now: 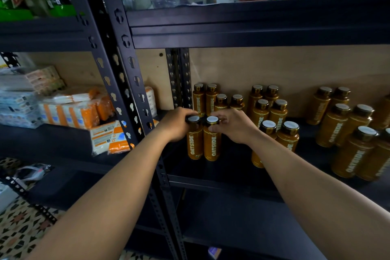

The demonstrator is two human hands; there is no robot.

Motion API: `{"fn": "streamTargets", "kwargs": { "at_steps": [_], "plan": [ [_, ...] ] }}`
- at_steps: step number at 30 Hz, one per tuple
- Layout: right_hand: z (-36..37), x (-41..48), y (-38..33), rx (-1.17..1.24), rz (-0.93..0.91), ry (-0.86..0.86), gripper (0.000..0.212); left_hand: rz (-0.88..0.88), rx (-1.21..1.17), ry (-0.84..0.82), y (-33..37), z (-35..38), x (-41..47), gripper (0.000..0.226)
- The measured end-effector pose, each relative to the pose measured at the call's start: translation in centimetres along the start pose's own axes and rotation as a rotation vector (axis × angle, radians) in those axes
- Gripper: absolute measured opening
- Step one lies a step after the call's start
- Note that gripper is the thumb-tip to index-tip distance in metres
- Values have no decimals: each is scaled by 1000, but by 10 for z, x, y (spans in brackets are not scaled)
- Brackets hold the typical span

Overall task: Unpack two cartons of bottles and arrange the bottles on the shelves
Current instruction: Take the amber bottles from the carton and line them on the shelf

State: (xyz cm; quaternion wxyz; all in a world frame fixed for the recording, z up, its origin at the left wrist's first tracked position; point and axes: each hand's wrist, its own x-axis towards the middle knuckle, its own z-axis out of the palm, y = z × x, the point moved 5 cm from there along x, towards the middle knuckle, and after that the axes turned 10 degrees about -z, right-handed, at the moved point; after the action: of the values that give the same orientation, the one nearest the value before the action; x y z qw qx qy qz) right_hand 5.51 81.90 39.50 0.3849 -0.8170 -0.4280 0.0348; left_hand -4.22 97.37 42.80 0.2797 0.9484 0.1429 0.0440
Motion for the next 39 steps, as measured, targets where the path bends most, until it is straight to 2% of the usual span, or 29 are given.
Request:
{"fn": "streamTargets", "kwargs": {
  "at_steps": [18, 25, 29, 33, 39],
  "plan": [
    [1, 2, 3, -48, -6, -6, 57, 8, 8, 10, 0, 0, 1, 38],
    [1, 1, 2, -45, -9, -8, 50, 12, 17, 7, -1, 0, 2, 39],
    [0, 1, 2, -59, -3, -17, 57, 17, 20, 1, 0, 0, 3, 39],
    [-8, 1, -5, -76, -3, -18, 66, -6, -31, 27, -2, -5, 9, 54],
    [-51, 16, -12, -135, 4, 61, 52, 100, -91, 78, 26, -27, 29, 41]
  ]
}}
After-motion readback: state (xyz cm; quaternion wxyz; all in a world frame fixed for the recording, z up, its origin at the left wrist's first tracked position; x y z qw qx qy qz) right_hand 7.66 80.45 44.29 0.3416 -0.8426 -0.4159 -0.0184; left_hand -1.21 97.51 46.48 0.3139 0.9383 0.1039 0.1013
